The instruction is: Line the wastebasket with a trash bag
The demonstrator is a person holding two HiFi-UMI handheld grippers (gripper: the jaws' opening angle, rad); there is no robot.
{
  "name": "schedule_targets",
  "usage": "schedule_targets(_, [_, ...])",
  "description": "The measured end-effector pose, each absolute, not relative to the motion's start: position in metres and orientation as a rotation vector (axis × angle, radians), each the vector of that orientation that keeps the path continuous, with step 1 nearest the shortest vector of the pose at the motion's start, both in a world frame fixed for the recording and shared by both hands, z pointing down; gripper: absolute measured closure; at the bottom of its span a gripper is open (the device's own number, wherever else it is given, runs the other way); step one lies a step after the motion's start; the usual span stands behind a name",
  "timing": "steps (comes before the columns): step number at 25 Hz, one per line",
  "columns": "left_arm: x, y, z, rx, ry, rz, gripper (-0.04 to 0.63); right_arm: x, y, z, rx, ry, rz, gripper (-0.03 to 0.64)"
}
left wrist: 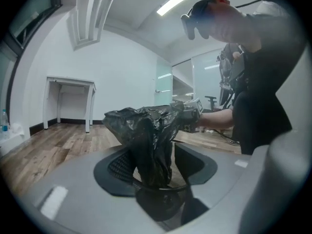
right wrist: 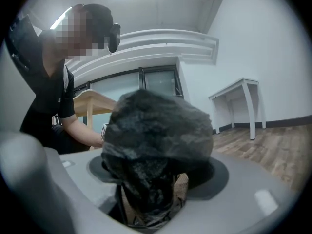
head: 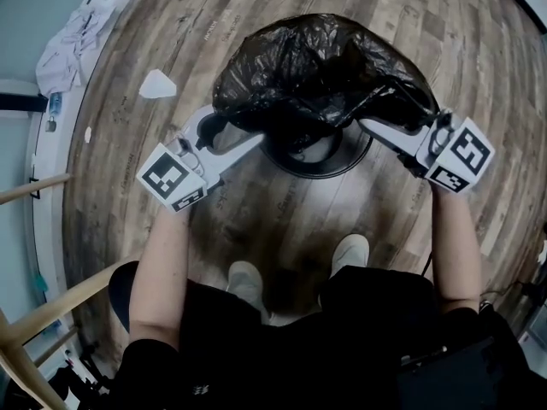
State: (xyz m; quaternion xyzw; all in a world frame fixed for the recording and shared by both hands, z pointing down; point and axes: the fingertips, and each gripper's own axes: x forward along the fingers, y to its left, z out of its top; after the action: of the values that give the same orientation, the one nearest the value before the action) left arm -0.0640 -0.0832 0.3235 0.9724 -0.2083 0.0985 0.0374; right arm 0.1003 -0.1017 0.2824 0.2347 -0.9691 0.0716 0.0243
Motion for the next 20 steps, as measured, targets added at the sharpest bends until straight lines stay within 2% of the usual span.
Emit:
schedule_targets(5, [-0.087,-0.065,0.318,2.931,-0.535,0.211,0.268,0.095,-0.097,0.292,0.732,-3.015,0.217,0.264])
schedule_targets(7, [-0.103,-0.070,0.311,2.892,-0.573,0.127,0.258,0.092,-0.096,0.294,0.730,-3.020,0.213,0.264])
schedule_targets(13, [-0.126,-0.102,0.285,2.812,-0.728,-0.064,0.259,0.087,-0.093,0.296,0.700,-3.025,0.212,0.264])
schedule_targets(16, [-0.127,-0.130,0.285,2.751,-0.876,-0.058,0.274,0.083,-0.091,0.296,0.687,-3.026,0.206,0.264])
schedule_targets(17, [-0.127,-0.138,0.288,2.719,-0.904,-0.052,0.307,0.082,-0.091,0.295,0.685,-3.027,0.206,0.264])
schedule_targets(20, [-0.117,-0.146,0.295,2.683,-0.894,-0.016,0.310,0.079,-0.089,0.291,0.680,-3.035,0.205,0.264])
